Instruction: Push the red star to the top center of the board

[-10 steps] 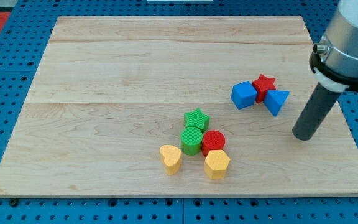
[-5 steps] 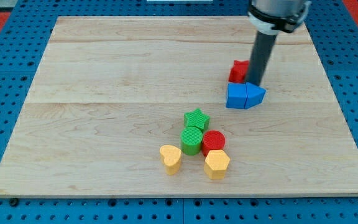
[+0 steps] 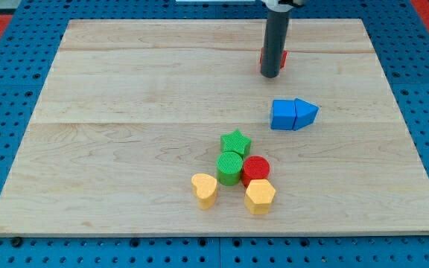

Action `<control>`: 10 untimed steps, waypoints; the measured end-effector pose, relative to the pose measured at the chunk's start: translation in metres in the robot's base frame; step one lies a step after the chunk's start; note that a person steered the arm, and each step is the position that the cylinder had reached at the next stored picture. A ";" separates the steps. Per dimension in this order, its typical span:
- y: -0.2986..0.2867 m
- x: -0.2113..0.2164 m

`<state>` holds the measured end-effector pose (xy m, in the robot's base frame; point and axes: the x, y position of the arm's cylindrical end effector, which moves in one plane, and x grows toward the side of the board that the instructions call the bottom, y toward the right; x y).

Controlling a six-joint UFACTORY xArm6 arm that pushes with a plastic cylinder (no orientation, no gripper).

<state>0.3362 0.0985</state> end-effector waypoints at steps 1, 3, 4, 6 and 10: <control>0.021 -0.008; 0.048 -0.032; 0.030 -0.055; -0.034 -0.047; -0.109 -0.060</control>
<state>0.2765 -0.0107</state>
